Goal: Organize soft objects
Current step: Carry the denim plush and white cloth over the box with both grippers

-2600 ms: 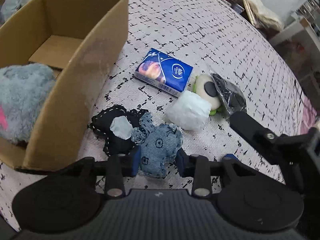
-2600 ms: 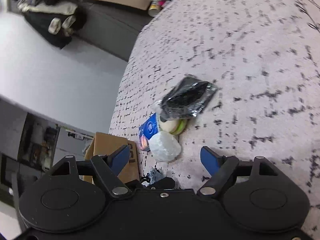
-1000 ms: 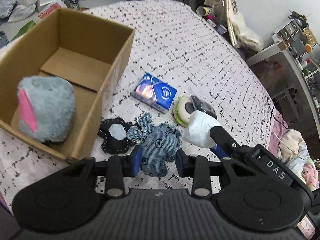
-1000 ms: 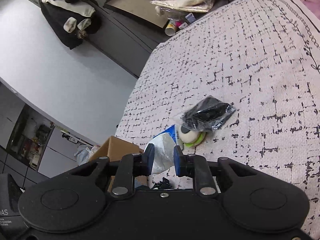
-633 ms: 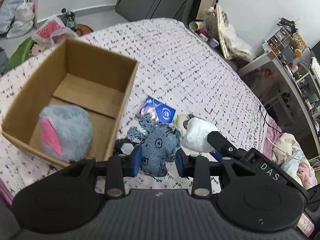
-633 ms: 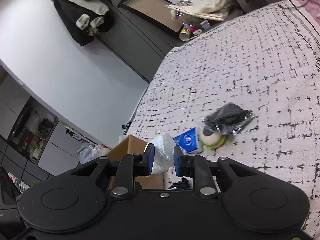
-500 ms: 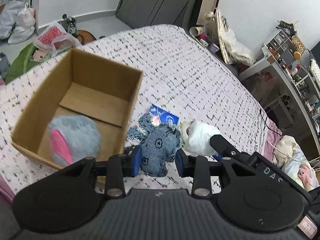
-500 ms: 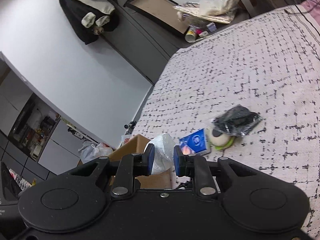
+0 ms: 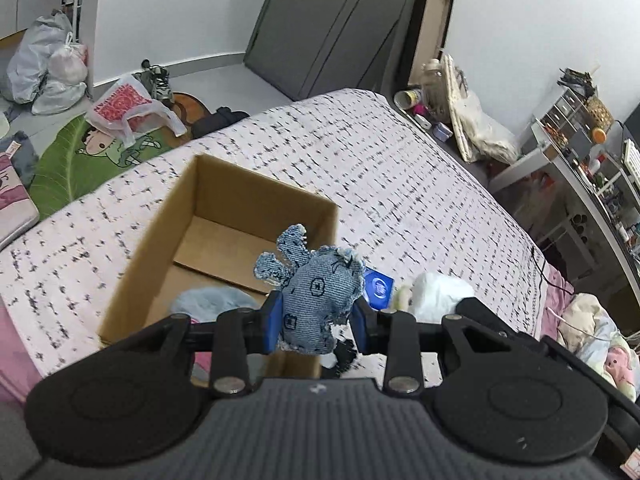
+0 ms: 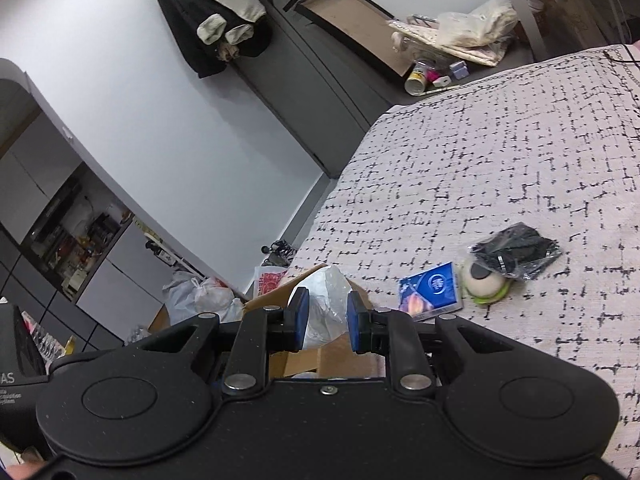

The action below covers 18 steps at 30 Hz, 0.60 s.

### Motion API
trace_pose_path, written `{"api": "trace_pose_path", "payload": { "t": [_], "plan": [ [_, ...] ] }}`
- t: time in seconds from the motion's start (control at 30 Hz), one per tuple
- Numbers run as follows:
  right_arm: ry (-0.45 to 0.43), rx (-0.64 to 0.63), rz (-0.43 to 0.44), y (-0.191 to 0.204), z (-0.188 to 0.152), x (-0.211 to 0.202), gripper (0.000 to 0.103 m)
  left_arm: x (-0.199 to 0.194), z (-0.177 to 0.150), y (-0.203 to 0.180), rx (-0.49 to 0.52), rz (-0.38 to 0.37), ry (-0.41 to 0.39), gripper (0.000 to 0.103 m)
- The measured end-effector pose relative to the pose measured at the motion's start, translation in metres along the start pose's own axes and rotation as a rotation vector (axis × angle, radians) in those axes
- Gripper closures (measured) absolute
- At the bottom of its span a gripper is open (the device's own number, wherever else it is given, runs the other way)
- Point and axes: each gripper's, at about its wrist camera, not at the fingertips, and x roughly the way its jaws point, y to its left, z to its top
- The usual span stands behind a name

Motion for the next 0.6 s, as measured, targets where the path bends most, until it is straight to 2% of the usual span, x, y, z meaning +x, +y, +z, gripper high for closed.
{"api": "trace_pose_path", "payload": {
  "t": [0.27, 0.6],
  "plan": [
    [0.034, 0.0, 0.047, 0.017, -0.008, 0.016, 0.083, -0.005, 0.017, 0.029, -0.017, 0.028, -0.018, 0.069],
    [0.096, -0.022, 0.031, 0.038, -0.026, 0.046, 0.083, 0.014, 0.029, 0.056, -0.018, 0.045, 0.013, 0.069]
  ]
}}
